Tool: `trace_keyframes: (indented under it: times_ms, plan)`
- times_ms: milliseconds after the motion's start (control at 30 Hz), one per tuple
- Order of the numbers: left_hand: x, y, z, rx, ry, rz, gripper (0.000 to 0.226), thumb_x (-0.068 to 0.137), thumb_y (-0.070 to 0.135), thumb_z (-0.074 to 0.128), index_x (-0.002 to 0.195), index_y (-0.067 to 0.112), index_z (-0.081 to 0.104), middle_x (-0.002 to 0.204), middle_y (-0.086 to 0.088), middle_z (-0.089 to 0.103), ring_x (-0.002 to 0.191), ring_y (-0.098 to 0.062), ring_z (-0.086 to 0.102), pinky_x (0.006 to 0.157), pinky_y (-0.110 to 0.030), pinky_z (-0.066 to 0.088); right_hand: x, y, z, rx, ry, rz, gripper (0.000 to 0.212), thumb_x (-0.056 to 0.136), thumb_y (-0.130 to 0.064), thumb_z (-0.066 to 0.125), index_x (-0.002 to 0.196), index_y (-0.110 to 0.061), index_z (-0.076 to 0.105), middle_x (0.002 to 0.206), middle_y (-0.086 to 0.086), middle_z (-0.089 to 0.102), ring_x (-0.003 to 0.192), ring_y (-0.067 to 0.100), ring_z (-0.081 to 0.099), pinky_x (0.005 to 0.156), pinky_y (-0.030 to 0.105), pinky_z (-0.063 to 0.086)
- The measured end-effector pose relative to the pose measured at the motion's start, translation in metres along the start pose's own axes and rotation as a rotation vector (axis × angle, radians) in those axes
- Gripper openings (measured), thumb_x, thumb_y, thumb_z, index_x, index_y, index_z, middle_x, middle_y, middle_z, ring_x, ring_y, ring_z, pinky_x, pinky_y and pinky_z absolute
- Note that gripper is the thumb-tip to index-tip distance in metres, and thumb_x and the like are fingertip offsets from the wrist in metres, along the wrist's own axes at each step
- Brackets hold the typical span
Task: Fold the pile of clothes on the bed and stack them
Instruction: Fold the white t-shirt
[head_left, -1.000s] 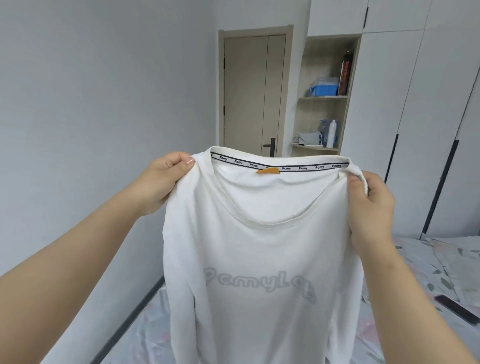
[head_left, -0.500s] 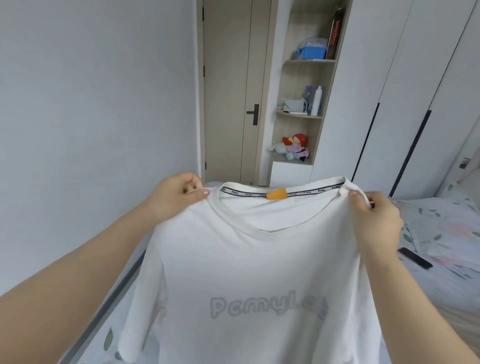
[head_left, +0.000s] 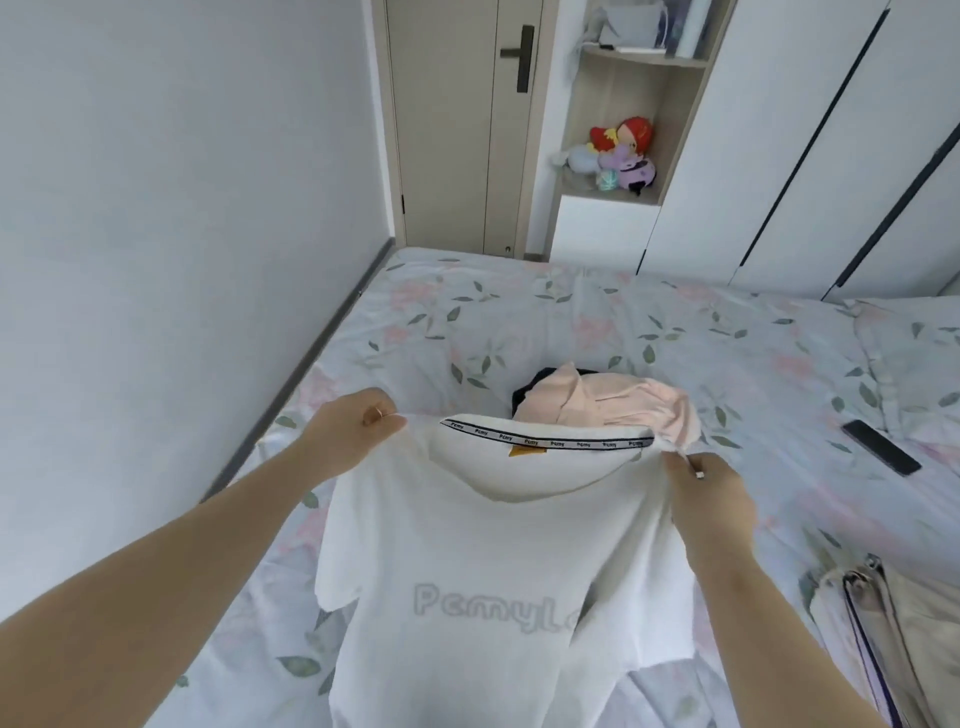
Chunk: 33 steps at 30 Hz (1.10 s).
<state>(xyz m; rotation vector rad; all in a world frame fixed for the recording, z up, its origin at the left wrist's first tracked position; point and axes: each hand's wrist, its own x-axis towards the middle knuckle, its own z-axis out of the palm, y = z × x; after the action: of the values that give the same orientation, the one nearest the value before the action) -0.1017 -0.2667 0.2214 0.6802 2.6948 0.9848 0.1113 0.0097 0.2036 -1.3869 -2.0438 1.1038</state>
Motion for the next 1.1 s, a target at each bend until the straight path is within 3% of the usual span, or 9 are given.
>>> trace_keyframes:
  times_ms: [133,300,400,500,567,767,967,1100]
  plan:
    - [0.046,-0.021,0.061,0.039,0.041,-0.133,0.019,0.093,0.031,0.055,0.075,0.026,0.049,0.083,0.002,0.062,0.077,-0.022,0.055,0.062,-0.03,0.039,0.047,0.017,0.05,0.057,-0.075,0.121,0.015,0.092,-0.023,0.046,0.094,-0.01,0.052,0.066,0.002,0.065,0.066,0.025,0.065,0.057,0.03,0.04]
    - [0.077,-0.037,0.129,-0.222,0.153,-0.302,0.015,0.092,0.023,0.054,0.081,0.014,0.053,0.077,-0.003,0.063,0.077,-0.025,0.066,0.066,-0.034,0.049,0.083,0.033,0.102,-0.13,-0.023,0.11,0.019,0.095,-0.027,0.04,0.107,-0.013,0.048,0.082,0.007,0.059,0.081,0.032,0.053,0.066,0.035,0.038]
    - [0.088,-0.046,0.158,-0.342,0.098,-0.305,0.006,0.094,0.019,0.052,0.099,0.018,0.055,0.103,0.003,0.062,0.098,-0.017,0.065,0.072,-0.03,0.046,0.091,0.042,0.126,-0.037,-0.069,0.104,0.035,0.098,-0.027,0.037,0.131,-0.018,0.037,0.109,0.007,0.06,0.098,0.033,0.055,0.077,0.04,0.043]
    - [0.088,-0.061,0.183,-0.35,-0.142,-0.267,0.052,0.096,0.016,0.051,0.143,0.023,0.029,0.144,0.006,0.032,0.129,-0.015,0.04,0.089,-0.027,0.038,0.086,0.054,0.149,0.056,-0.192,0.005,0.065,0.095,-0.019,0.044,0.15,-0.032,0.01,0.15,-0.007,0.032,0.117,0.022,0.049,0.092,0.037,0.041]
    - [0.08,-0.078,0.195,-0.333,-0.153,-0.297,0.062,0.095,0.013,0.051,0.148,0.022,0.02,0.152,0.001,0.023,0.132,-0.02,0.039,0.092,-0.03,0.038,0.075,0.066,0.164,-0.015,-0.289,-0.03,0.07,0.094,-0.013,0.045,0.15,-0.035,0.008,0.156,-0.01,0.02,0.127,0.022,0.043,0.097,0.041,0.041]
    - [0.049,-0.155,0.211,-0.121,-0.111,-0.576,0.048,0.094,0.017,0.051,0.139,0.017,0.037,0.137,-0.008,0.046,0.116,-0.024,0.051,0.093,-0.038,0.044,0.023,0.116,0.226,-0.275,-0.662,0.089,0.063,0.093,-0.015,0.037,0.15,-0.033,0.015,0.157,-0.009,0.016,0.14,0.018,0.026,0.107,0.039,0.032]
    - [0.041,-0.222,0.222,0.052,-0.136,-0.724,0.052,0.095,0.028,0.05,0.142,0.014,0.034,0.141,-0.014,0.042,0.124,-0.034,0.043,0.101,-0.045,0.038,-0.004,0.14,0.304,-0.431,-0.912,0.196,0.065,0.092,-0.015,0.037,0.15,-0.035,0.013,0.159,-0.004,0.002,0.144,0.024,0.016,0.11,0.046,0.028]
    - [0.053,-0.252,0.235,0.008,-0.157,-0.786,0.055,0.096,0.037,0.044,0.143,0.013,0.03,0.139,-0.014,0.043,0.123,-0.036,0.044,0.101,-0.045,0.038,-0.01,0.154,0.338,-0.62,-0.995,0.231,0.07,0.092,-0.016,0.035,0.149,-0.04,0.004,0.159,-0.004,-0.012,0.146,0.028,-0.002,0.116,0.049,0.014]
